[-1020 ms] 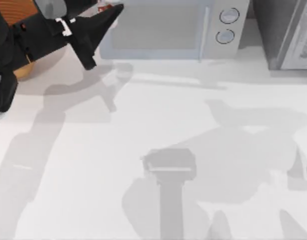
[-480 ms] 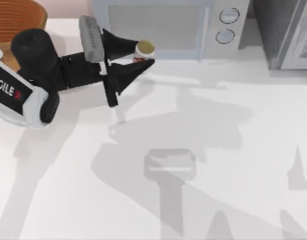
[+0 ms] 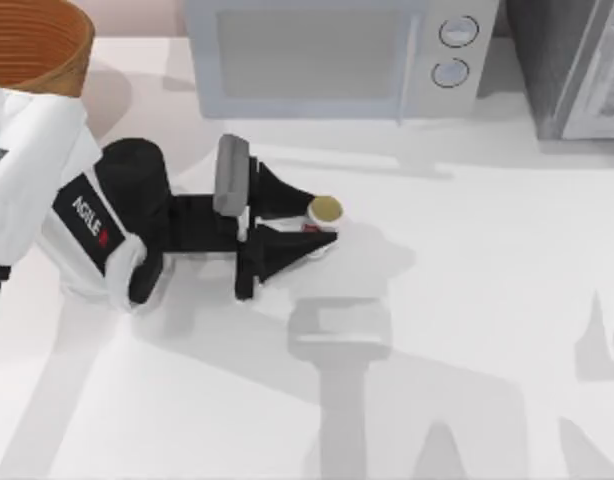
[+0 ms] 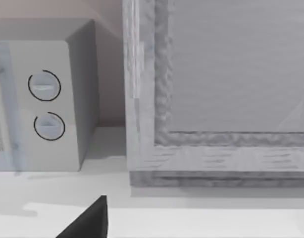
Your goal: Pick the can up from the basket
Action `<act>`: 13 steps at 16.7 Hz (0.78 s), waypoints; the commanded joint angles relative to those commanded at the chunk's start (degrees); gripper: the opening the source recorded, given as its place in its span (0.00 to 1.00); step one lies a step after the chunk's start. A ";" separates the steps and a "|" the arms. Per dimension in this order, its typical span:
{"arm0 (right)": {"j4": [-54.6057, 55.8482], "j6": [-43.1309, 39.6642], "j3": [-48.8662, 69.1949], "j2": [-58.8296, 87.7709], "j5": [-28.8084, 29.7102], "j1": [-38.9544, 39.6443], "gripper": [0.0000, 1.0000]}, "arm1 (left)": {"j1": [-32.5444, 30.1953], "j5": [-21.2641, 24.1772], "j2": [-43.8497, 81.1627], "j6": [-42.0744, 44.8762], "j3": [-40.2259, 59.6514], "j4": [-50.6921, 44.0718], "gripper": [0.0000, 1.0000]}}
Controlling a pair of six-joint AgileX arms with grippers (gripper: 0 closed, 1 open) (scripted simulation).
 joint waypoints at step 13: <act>0.00 0.00 0.00 0.00 0.00 0.00 1.00 | -0.10 0.26 0.34 0.01 0.14 0.10 0.53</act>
